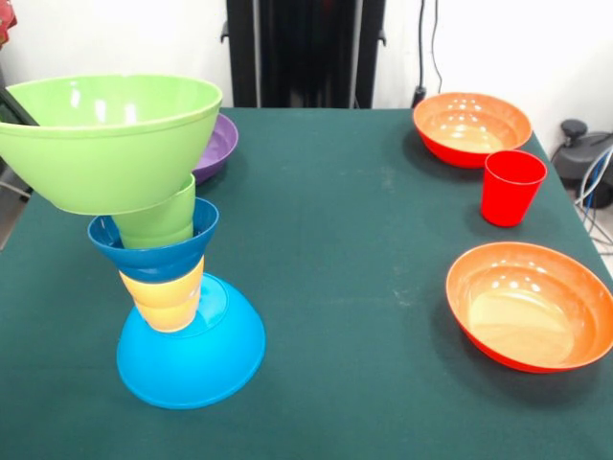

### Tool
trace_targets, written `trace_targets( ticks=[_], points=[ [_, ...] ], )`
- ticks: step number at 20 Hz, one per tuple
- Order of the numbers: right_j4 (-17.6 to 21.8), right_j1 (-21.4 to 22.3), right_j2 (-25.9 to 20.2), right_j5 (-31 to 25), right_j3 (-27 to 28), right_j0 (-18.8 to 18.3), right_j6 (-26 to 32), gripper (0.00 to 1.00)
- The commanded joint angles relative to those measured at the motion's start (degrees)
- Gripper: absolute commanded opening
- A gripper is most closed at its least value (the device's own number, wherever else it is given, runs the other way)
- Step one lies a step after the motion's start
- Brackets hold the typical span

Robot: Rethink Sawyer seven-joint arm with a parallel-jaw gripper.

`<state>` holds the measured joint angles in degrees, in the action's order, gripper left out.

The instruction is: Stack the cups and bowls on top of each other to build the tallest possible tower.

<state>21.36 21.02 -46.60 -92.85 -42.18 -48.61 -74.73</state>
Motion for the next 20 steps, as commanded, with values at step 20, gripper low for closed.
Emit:
trace_targets(
  ticks=[20],
  points=[
    [2.5,1.1,0.6,3.9,-6.0,1.6,14.1,0.0]
  ],
)
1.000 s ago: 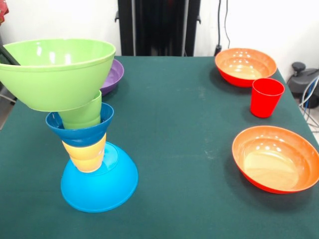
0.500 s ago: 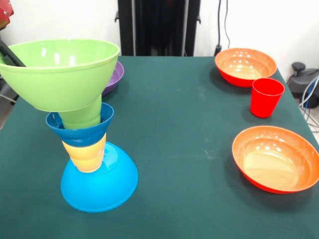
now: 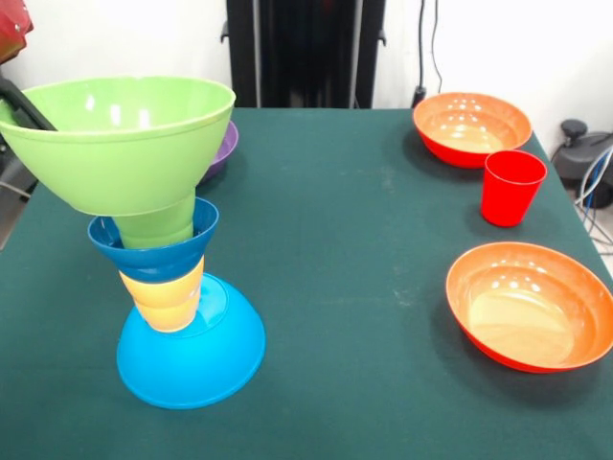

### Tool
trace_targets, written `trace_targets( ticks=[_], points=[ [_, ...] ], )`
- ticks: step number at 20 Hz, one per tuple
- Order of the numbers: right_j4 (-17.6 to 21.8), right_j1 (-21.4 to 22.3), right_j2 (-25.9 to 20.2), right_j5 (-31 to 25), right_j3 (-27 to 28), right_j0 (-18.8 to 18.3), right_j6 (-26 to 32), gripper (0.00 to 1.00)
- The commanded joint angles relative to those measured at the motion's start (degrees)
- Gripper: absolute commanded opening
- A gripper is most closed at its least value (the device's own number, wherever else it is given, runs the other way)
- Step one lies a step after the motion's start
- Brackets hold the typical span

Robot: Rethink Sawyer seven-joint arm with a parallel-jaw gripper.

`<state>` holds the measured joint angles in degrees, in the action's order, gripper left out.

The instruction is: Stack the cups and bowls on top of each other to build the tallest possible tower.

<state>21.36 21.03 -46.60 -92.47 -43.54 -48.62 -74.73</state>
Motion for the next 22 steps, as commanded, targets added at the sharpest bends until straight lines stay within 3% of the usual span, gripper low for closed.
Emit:
trace_targets(
  ticks=[1,11,22],
  points=[
    [2.5,1.1,0.6,3.7,-4.7,1.6,14.2,0.0],
    [2.9,1.5,0.4,7.0,-6.3,0.9,16.4,0.0],
    [2.9,1.4,0.8,4.7,-5.7,1.2,15.6,0.0]
  ],
)
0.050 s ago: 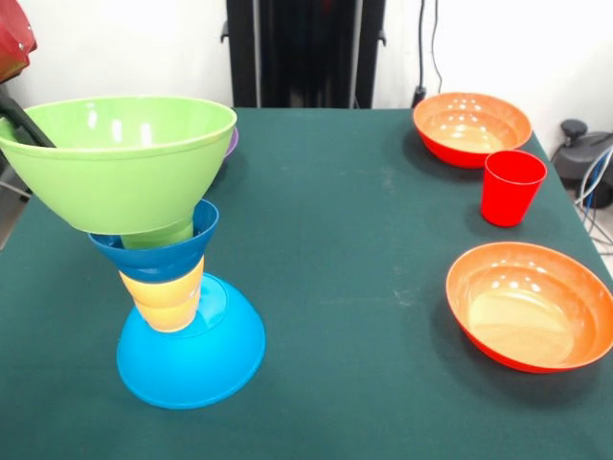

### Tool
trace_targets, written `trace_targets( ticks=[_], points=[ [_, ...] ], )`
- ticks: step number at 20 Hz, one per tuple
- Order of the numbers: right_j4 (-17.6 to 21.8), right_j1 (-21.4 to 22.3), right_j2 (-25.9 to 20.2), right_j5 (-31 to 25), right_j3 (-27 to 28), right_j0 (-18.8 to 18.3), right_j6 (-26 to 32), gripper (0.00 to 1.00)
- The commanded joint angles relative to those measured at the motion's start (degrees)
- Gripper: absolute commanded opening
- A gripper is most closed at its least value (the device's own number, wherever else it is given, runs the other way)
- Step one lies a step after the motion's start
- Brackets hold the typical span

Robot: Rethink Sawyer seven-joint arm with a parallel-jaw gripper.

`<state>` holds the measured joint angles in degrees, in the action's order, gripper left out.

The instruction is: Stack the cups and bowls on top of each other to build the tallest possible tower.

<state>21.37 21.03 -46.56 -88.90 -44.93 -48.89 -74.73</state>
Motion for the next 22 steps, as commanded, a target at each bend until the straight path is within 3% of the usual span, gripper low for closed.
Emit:
trace_targets(
  ticks=[1,7,13,22],
  points=[
    [2.9,1.5,0.8,1.2,-4.4,1.5,15.5,0.0],
    [2.6,1.5,0.7,0.8,-4.2,1.6,15.1,0.0],
    [0.3,3.3,0.2,-7.7,-4.3,0.6,15.3,0.0],
    [-0.4,3.7,-0.6,-10.1,-4.1,0.3,15.4,0.0]
  ],
)
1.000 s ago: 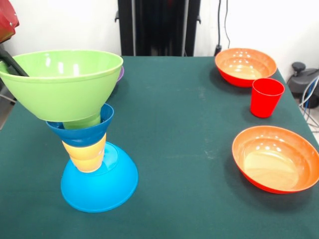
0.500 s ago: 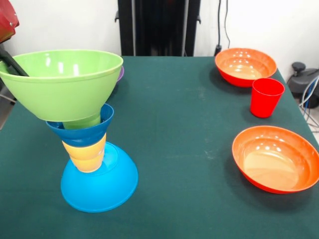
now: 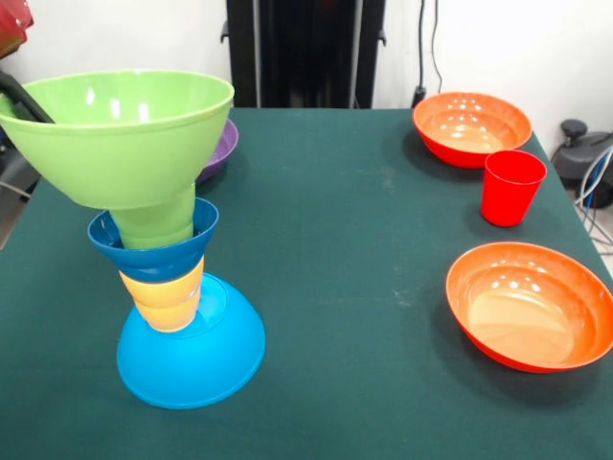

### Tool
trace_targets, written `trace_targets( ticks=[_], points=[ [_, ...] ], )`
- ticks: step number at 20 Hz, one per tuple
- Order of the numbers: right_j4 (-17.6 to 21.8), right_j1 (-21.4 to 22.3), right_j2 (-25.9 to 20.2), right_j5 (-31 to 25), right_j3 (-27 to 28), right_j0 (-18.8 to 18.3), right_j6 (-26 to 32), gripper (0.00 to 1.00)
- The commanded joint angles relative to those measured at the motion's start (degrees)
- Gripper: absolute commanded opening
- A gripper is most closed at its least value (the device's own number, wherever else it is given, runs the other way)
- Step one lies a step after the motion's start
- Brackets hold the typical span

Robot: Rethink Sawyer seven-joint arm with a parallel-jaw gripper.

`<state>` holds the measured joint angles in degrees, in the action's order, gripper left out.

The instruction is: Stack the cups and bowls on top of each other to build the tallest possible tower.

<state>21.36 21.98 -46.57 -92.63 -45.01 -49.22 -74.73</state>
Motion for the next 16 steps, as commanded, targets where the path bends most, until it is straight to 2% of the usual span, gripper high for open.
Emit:
trace_targets(
  ticks=[1,12,16],
  points=[
    [-0.4,3.0,-0.6,-6.2,-4.6,0.3,15.4,0.0],
    [3.7,1.8,1.6,3.3,-9.5,0.4,14.8,0.0],
    [3.8,1.9,1.5,4.4,-10.8,0.0,14.4,0.0]
  ],
)
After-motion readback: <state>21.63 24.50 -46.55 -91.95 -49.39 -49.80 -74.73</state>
